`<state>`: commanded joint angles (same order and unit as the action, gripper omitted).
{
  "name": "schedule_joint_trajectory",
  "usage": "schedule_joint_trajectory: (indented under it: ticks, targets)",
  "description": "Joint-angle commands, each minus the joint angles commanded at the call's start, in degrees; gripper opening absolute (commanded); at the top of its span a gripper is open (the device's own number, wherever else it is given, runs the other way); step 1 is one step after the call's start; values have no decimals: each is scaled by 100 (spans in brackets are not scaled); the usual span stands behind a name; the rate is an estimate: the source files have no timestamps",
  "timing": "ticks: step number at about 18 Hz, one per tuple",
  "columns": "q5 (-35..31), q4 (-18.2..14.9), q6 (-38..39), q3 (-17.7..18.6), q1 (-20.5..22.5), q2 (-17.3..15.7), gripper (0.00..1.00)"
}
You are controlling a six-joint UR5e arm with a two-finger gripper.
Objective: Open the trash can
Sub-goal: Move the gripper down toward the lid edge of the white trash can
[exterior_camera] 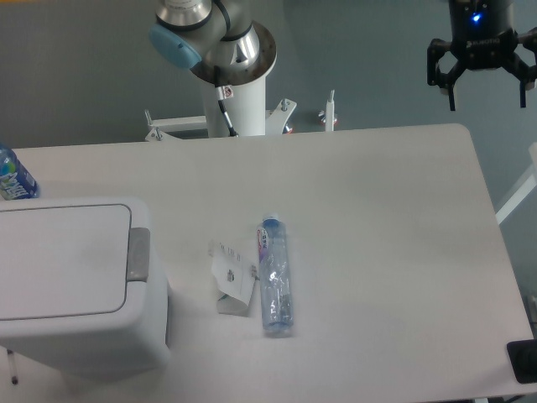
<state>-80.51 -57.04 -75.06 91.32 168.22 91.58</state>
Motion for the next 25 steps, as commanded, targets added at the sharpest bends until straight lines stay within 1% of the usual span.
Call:
schedule_joint_trajectory:
  ticks: [3,5,7,9,11,14,16,17,21,23,25]
  targets:
    - [0,0,26,9,0,0,100]
    - [9,0,262,0,-35,-18,100]
    - [0,9,849,-52,-219,-9,100]
    - [-9,166,1666,-62,-377,26,100]
    - [-18,298,2361,-70,-623,44,100]
    - [-44,299,3100,-27,-1009,53,100]
    - [-53,308,3417,-17,-1413,105,100]
    - [-53,308,3715,-26,-1606,158,100]
    - [9,316,5603,-219,-2380,421,100]
    - [218,308,6194,-325,-2758,544,100]
    - [631,308,6669,-343,-2847,650,100]
